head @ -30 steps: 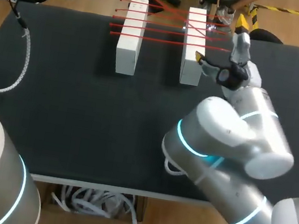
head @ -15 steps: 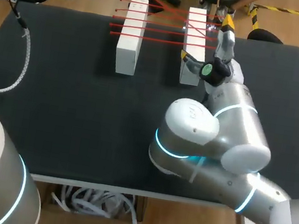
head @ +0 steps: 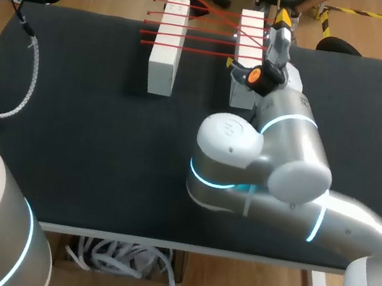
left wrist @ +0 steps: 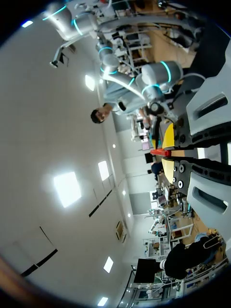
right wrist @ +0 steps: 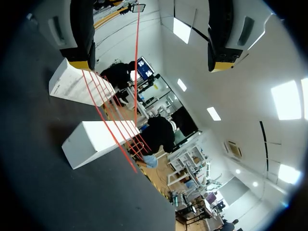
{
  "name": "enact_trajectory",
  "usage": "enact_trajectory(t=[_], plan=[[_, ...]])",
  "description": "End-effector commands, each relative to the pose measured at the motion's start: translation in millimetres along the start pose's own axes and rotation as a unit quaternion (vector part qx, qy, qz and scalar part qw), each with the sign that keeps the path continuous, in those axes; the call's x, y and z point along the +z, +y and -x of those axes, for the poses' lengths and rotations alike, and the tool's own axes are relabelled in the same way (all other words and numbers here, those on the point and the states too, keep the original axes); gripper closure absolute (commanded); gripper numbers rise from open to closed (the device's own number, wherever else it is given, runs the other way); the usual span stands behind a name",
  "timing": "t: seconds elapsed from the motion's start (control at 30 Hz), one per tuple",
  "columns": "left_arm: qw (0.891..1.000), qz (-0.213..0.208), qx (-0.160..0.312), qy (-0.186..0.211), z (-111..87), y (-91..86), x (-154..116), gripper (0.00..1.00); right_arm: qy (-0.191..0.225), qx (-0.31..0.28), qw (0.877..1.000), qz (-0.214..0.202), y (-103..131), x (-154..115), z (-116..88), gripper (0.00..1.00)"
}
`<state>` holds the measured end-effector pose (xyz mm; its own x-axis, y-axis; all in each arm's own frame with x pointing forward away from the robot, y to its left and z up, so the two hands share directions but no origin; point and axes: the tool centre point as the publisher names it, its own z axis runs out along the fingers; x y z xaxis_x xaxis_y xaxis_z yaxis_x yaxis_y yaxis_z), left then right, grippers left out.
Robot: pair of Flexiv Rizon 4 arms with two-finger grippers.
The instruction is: Grab the tape and strap the tape.
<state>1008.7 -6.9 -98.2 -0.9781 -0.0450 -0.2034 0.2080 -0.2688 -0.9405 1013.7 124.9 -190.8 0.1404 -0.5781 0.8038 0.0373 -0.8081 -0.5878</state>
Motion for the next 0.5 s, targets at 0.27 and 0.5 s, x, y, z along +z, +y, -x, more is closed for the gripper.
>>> enact_trajectory(t=[0.27, 0.5], plan=[[1.000, 0.000, 0.001, 0.000, -0.3, 0.5, 0, 1.00, 0.015, -0.022, 0.999, 0.035, 5, 28, 0, 0.00], [1.000, 0.000, 0.001, 0.000, -0.3, 0.5, 0, 1.00, 0.021, -0.033, 0.999, 0.027, 3, 32, 0, 0.54]])
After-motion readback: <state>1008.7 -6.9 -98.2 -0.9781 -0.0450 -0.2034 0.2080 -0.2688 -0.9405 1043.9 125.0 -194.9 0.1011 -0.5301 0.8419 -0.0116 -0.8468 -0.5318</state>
